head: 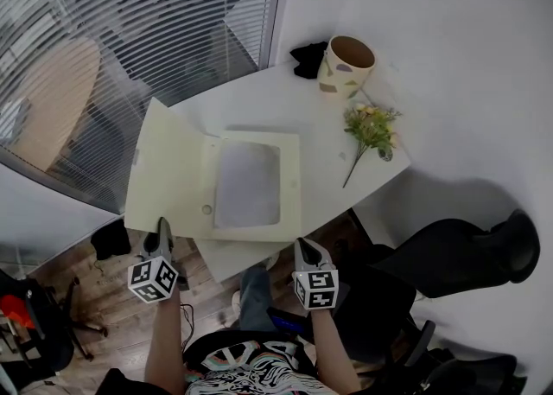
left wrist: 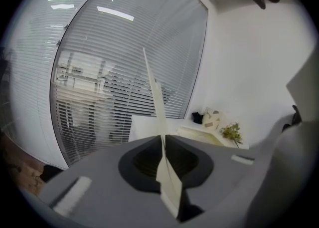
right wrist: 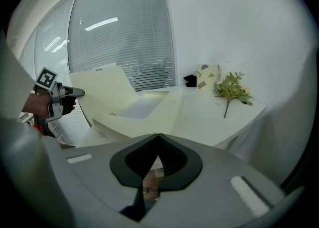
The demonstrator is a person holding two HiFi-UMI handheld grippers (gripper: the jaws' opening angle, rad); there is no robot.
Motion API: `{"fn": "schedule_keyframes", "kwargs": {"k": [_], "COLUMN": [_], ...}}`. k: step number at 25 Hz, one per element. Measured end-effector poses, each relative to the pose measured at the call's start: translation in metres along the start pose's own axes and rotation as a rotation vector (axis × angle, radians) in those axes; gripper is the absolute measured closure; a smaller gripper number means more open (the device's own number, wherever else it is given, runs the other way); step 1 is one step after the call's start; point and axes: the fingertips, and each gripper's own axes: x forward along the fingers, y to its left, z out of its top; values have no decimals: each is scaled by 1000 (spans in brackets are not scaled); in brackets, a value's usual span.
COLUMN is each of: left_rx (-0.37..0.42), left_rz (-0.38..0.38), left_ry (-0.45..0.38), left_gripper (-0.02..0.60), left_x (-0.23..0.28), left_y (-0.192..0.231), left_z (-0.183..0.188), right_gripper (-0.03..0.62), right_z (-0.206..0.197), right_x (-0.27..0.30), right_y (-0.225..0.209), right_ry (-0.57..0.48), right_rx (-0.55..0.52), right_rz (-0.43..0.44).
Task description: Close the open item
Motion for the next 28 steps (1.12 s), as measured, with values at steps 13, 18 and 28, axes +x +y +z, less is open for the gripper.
{"fn": "schedule_keyframes", "kwargs": {"k": [13,18,28], "left_rx": [36,51,97], "left_rz": [-44,-73,-127], "left_ry": [-11,-17,-28], "left_gripper": [509,512,512], "left_x": [2,2,-1], "left_y": [-16,-26,-47], "left_z": [5,7,11], "right_gripper": [593,593,594], "right_z": [-1,-1,0], "right_x": [1,1,-1], "right_y": [-1,-2,0], "right_ry": [3,-4,-14], "right_rx": [11,28,35], "right_rz": [-2,1,1]}}
